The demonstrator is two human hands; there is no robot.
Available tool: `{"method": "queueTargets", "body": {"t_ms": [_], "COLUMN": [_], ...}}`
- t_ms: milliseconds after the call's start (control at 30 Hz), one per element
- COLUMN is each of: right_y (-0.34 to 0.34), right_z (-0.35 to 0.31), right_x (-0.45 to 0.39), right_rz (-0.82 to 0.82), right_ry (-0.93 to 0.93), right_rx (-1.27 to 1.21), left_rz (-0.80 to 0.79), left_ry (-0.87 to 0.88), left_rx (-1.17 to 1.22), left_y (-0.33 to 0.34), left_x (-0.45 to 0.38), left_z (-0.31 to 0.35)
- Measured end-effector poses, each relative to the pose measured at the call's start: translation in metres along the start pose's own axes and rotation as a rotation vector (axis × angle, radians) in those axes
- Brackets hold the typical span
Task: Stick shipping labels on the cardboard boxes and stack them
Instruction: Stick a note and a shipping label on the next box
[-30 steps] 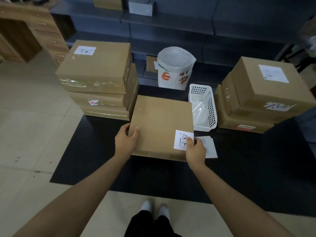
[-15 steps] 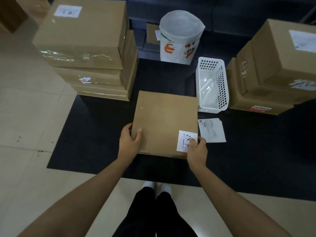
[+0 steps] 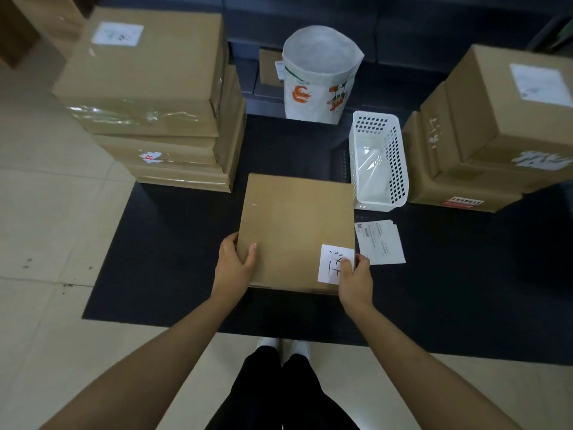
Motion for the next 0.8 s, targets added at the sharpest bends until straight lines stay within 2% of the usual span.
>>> {"method": "queueTargets", "body": {"t_ms": [133,233,333,533,800], "right_y": [-0.013,-0.026,-0.033,-0.047,-0.085], "right_z": [-0.006,-0.024,-0.040,-0.050,-0.041], "right_x": [0.000,0.004,0.004,0.000,-0.037], "right_rz": [-0.020,0.009,0.000,-0.080,-0.096], "right_ry": [-0.076,-0.278,-0.439,-0.451,-0.494], "right_rx": [0.280,0.615,0.808,0.834,0.865], "left_rz": [-0.015,0.079,0.013,-0.155,-0.196], "left_ry": [-0.007,0.132,0.295,0.478,0.547], "left_rx": [-0.269,-0.536,-0.729,-0.809,-0.805], "left_y": [-0.004,-0.009,-0.005,0.034,0.109], "left_x": [0.002,0.004,0.001,-0.004,0.002], "left_z": [0.012,0.033,0.054,0.092,0.128]}}
Point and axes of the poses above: each hand's wrist, its own x-axis away from the middle knuckle, its own y-axis out of the palm, z = x × y, the point moved 1 cm from there along -x, towards the middle knuckle, and after that the axes turned 1 degree about y, right-handed, at the moved point
